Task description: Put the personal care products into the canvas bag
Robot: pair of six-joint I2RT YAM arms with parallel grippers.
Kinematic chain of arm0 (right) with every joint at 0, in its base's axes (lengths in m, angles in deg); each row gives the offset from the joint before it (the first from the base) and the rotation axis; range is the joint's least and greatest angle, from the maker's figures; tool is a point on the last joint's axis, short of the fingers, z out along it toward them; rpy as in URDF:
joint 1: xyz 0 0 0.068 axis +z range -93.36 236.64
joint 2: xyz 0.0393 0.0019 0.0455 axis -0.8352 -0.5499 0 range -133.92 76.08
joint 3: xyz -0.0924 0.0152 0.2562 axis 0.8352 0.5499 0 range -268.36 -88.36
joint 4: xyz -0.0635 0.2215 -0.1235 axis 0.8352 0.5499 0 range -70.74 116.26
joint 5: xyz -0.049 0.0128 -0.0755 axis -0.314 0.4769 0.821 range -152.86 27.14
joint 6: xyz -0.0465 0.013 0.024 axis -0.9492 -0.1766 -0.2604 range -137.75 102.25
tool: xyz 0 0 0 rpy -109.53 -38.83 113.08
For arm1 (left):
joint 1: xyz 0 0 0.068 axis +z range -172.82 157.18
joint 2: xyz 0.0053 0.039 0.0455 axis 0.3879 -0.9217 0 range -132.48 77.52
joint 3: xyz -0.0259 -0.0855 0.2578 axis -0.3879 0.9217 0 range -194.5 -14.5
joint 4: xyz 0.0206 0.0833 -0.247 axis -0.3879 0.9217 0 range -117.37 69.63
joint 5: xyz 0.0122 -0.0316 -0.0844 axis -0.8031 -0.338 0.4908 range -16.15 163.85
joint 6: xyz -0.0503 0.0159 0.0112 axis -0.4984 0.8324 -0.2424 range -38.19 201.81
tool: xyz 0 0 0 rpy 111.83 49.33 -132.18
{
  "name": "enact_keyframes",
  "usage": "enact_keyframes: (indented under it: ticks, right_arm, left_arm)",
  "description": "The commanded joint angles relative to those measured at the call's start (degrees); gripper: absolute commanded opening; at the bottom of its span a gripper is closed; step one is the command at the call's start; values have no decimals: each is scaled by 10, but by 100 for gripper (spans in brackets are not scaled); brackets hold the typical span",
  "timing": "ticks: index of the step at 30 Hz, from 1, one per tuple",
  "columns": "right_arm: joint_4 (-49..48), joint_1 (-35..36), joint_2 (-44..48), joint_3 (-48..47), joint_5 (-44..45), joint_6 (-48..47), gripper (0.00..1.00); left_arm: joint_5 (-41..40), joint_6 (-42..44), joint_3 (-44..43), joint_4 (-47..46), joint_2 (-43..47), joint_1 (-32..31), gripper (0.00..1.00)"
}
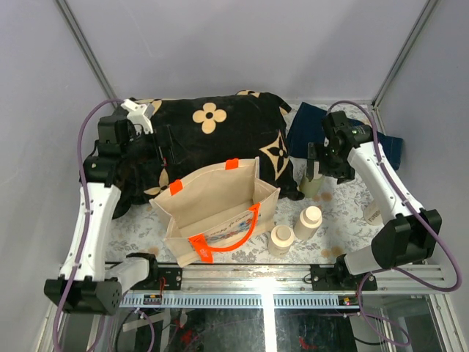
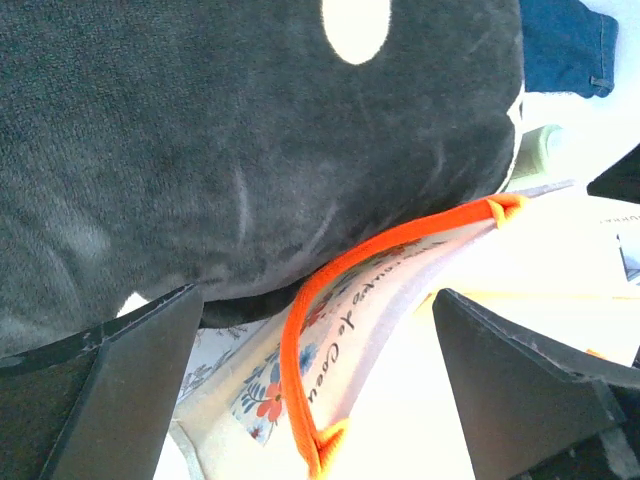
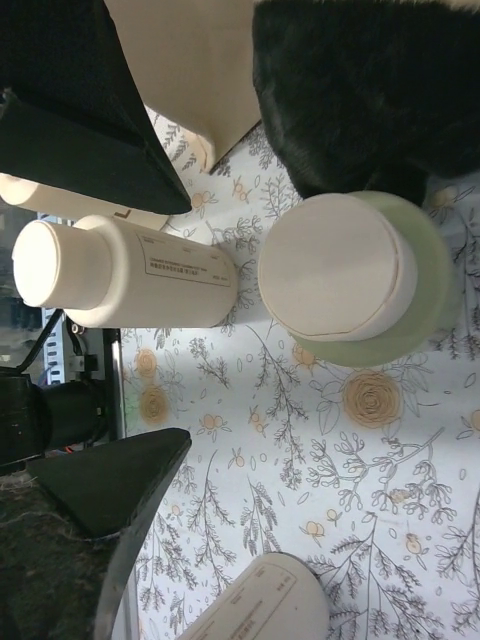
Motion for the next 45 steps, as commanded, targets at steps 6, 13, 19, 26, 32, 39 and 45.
enact_keyframes:
  ticks: [6,13,19,26,32,39,45]
  right_arm:
    - [-86,7,-39,19,32,-11,96]
    - [-136,7,-115,1,23,-32,98]
    - [-179,7,-157,16,20,-46,91]
    - [-142,7,-182,-17,26,-55,39]
    - [-93,8,-173,-56,27,-57,7]
    - [-18,8,-144,-172,50,-65,0]
    - [69,11,-148,-364,48,-82,0]
  left_arm:
    - [-53,38,13,34,100,-23,100]
    - [-68,67,40,49,140,-24,100]
    - [-51,87,45,59,152,-26,100]
    - [-41,88,51,59,154,-26,100]
    - [-34,89,51,58,147,-26,100]
    - [8,93,24,59,150,-29,100]
    - [51,98,44,58,161,-39,99]
